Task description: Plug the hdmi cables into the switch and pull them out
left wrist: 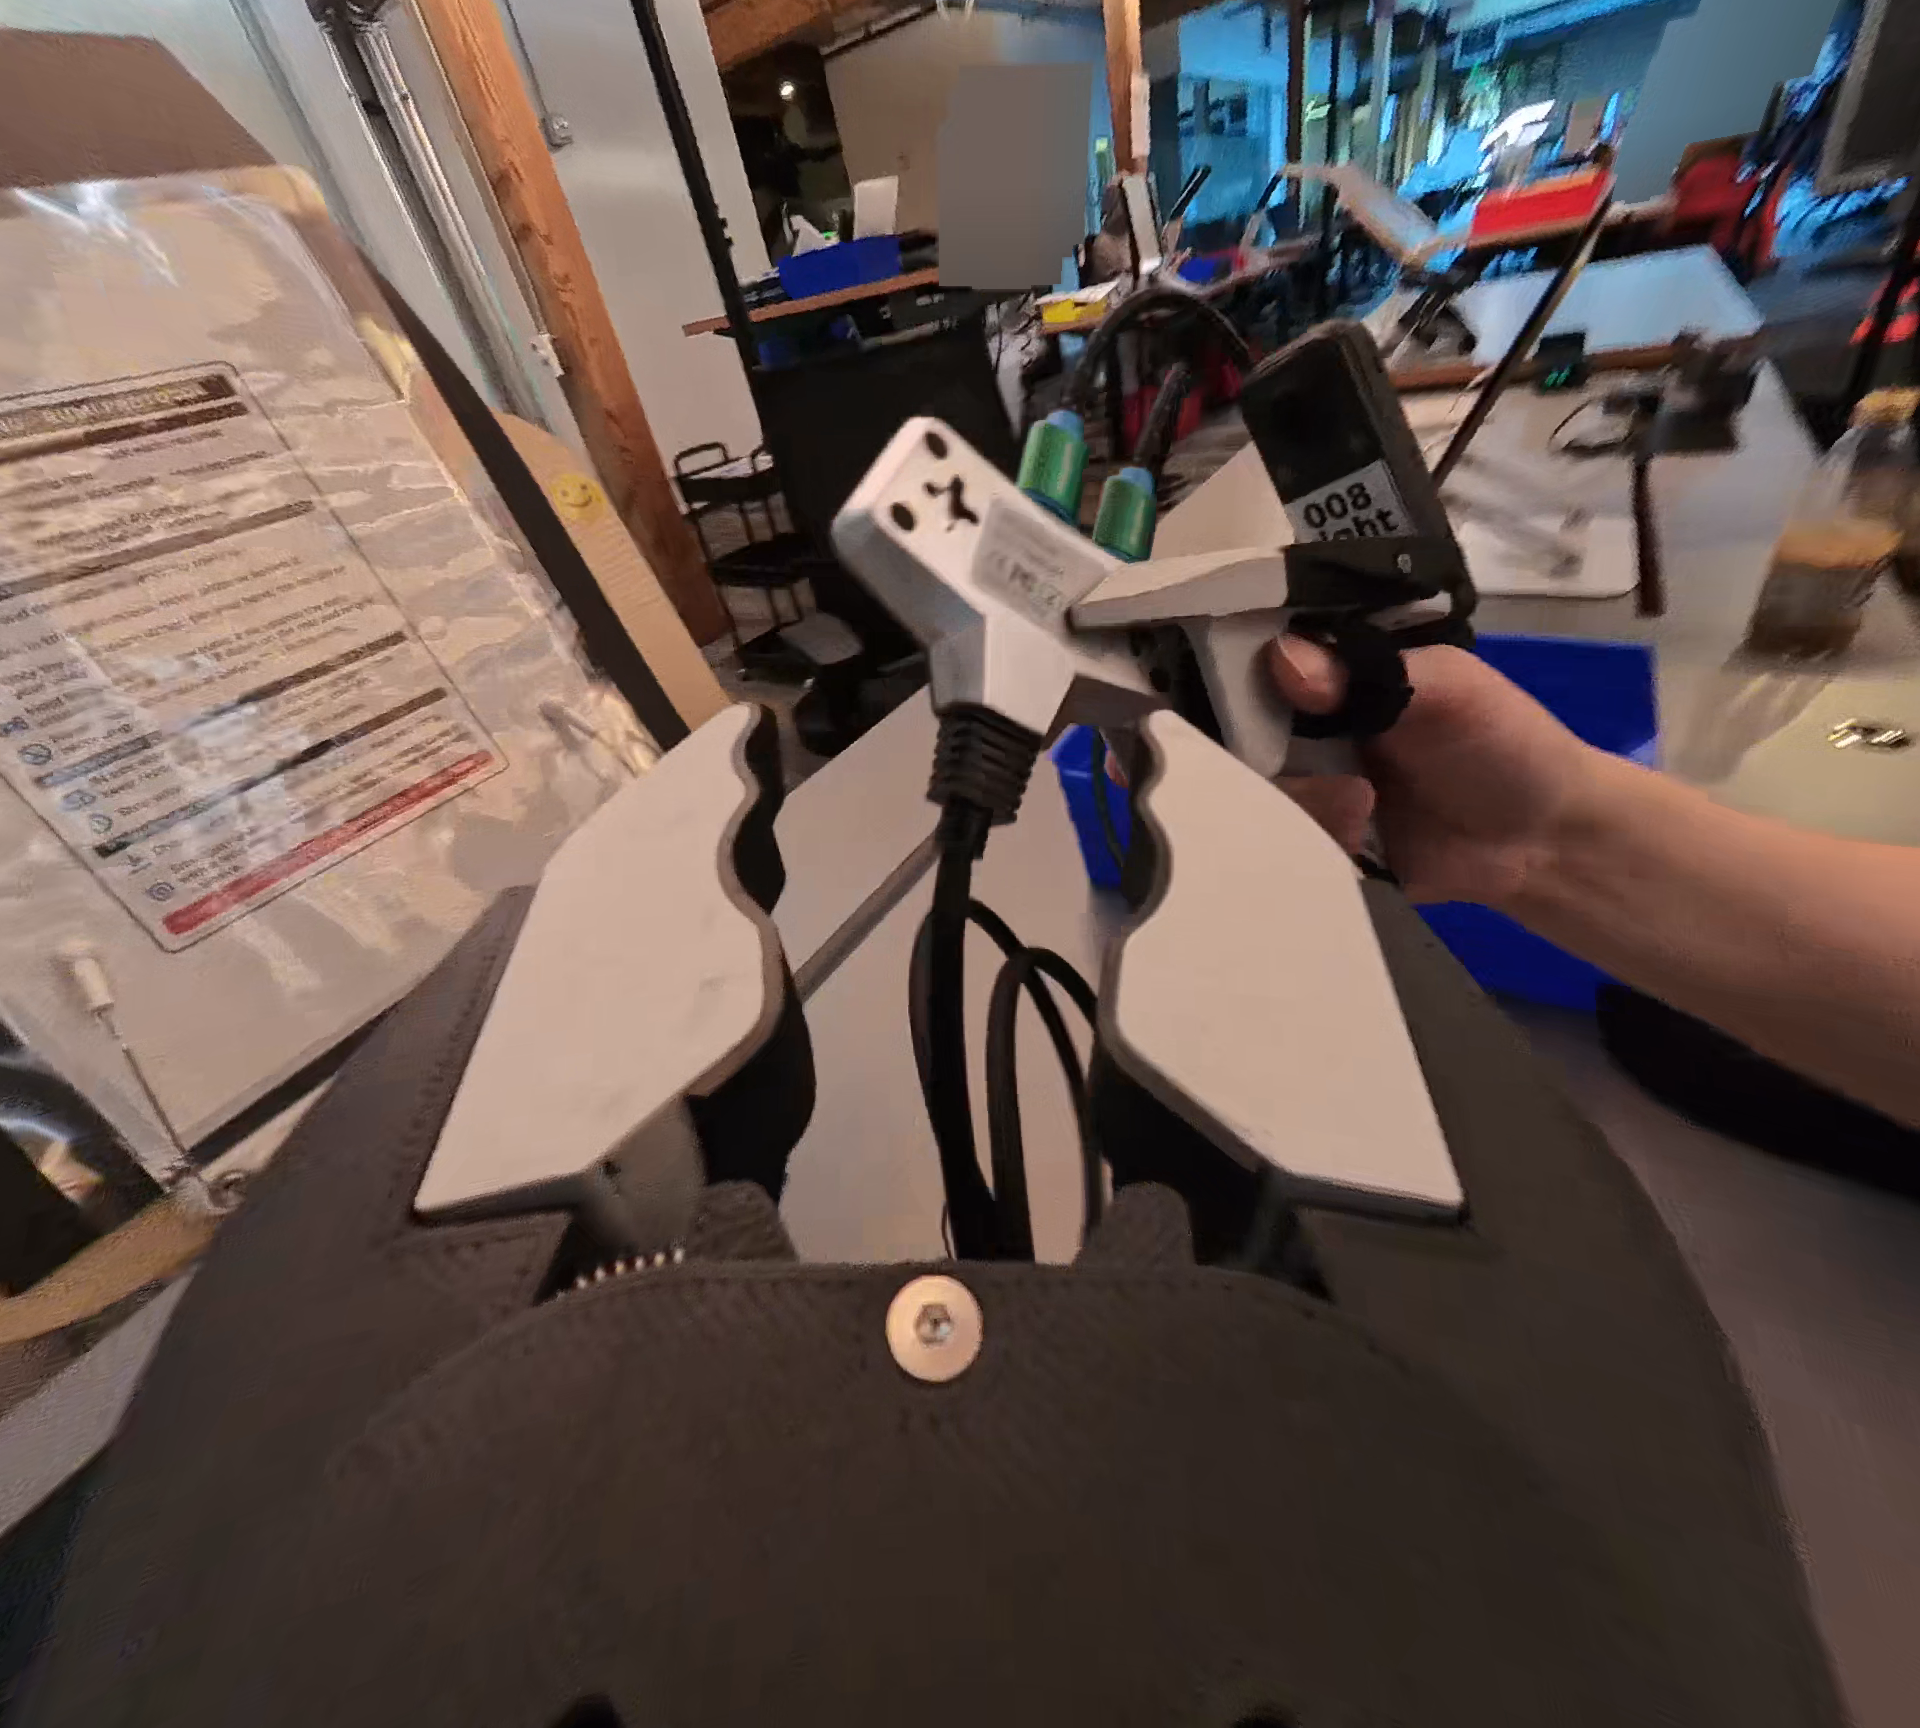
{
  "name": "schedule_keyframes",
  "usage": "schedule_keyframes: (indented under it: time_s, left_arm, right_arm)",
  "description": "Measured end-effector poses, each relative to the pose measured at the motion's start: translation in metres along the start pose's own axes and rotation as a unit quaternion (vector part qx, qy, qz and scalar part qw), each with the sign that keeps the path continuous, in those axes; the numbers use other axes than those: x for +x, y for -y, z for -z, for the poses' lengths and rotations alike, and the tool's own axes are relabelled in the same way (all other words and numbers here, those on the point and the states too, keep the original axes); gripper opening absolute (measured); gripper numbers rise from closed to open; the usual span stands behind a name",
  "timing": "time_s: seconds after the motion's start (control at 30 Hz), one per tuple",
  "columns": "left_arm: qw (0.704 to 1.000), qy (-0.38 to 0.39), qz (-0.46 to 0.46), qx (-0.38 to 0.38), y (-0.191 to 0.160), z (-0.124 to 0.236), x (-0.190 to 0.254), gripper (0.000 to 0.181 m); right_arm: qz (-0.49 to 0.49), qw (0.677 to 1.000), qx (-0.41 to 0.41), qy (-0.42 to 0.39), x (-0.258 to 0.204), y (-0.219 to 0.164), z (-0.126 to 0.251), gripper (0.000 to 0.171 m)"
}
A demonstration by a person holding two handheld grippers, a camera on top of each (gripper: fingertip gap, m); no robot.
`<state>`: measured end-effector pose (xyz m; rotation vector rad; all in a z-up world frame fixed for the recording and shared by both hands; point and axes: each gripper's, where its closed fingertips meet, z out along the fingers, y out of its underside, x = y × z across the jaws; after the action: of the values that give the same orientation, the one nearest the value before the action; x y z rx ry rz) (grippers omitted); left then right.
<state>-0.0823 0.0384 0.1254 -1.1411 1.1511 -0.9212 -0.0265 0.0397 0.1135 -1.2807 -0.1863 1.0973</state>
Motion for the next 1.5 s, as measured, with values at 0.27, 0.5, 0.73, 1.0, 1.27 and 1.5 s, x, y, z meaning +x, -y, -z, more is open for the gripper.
schedule_keyframes:
  time_s: [0.27,0.5,0.73,1.0,1.27,1.5]
  left_arm:
    - [0.999,-0.012,0.027,0.036,0.029,0.030,-0.011,0.060]
    - [0.998,-0.043,0.034,0.005,0.017,0.021,-0.002,0.059]
    - [0.997,-0.067,0.032,-0.024,0.004,0.012,0.010,0.057]
    - [0.994,-0.090,0.027,-0.060,-0.014,-0.002,0.024,0.055]
    - [0.990,-0.114,0.033,-0.078,-0.025,-0.009,0.036,0.051]
    - [0.989,-0.118,0.026,-0.085,-0.028,-0.011,0.040,0.051]
  right_arm:
    - [0.324,0.936,0.080,-0.113,-0.055,0.123,0.089,0.021]
    - [0.351,0.897,0.055,-0.262,-0.016,0.165,0.188,0.021]
    - [0.281,0.904,-0.140,-0.290,0.058,0.111,0.222,0.021]
    - [0.101,0.939,-0.178,-0.275,0.139,0.051,0.226,0.022]
    - [0.070,0.934,-0.171,-0.307,0.162,0.042,0.234,0.023]
    - [0.010,0.925,-0.138,-0.355,0.181,0.044,0.251,0.024]
